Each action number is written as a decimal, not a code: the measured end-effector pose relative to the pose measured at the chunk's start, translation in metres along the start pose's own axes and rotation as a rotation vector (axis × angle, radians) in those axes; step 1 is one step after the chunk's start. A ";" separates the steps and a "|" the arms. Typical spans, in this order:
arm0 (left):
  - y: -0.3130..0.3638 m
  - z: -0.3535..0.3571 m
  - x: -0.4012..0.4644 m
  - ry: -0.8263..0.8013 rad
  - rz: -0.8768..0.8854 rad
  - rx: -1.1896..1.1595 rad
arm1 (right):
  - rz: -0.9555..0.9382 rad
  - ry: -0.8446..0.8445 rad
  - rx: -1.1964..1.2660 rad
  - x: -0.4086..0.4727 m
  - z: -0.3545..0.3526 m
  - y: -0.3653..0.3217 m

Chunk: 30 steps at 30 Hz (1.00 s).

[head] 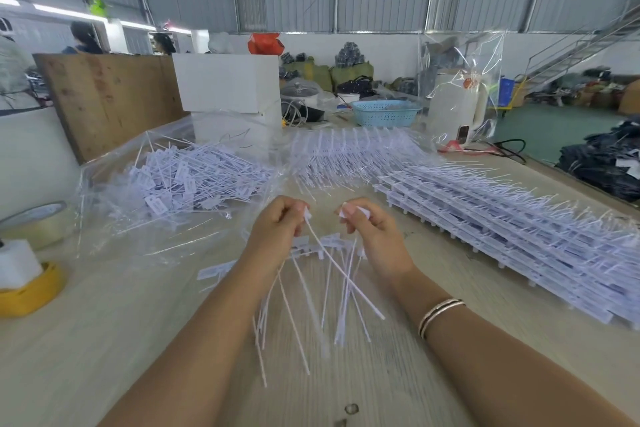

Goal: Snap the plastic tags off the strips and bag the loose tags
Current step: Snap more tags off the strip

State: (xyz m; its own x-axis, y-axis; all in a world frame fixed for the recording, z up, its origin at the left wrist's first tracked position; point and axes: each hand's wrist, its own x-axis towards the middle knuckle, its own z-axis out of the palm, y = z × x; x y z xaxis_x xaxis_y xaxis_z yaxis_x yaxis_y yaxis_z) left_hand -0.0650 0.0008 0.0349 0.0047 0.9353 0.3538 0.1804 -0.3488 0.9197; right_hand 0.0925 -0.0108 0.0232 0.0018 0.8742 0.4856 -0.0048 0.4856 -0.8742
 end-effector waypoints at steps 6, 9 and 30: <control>0.002 0.005 -0.007 -0.098 0.108 0.161 | 0.190 0.025 -0.501 0.002 0.002 0.013; 0.002 0.008 -0.011 -0.160 0.152 0.287 | 0.164 0.074 -0.793 0.003 0.004 0.016; 0.004 0.002 -0.012 -0.115 0.273 0.582 | 0.144 -0.151 0.037 -0.004 0.003 0.000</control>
State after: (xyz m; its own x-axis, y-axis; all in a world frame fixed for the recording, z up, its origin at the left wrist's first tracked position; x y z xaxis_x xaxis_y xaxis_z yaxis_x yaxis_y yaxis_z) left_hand -0.0623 -0.0114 0.0343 0.2250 0.8291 0.5118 0.6607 -0.5159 0.5453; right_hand 0.0893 -0.0148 0.0213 -0.1513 0.9231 0.3535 -0.0305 0.3531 -0.9351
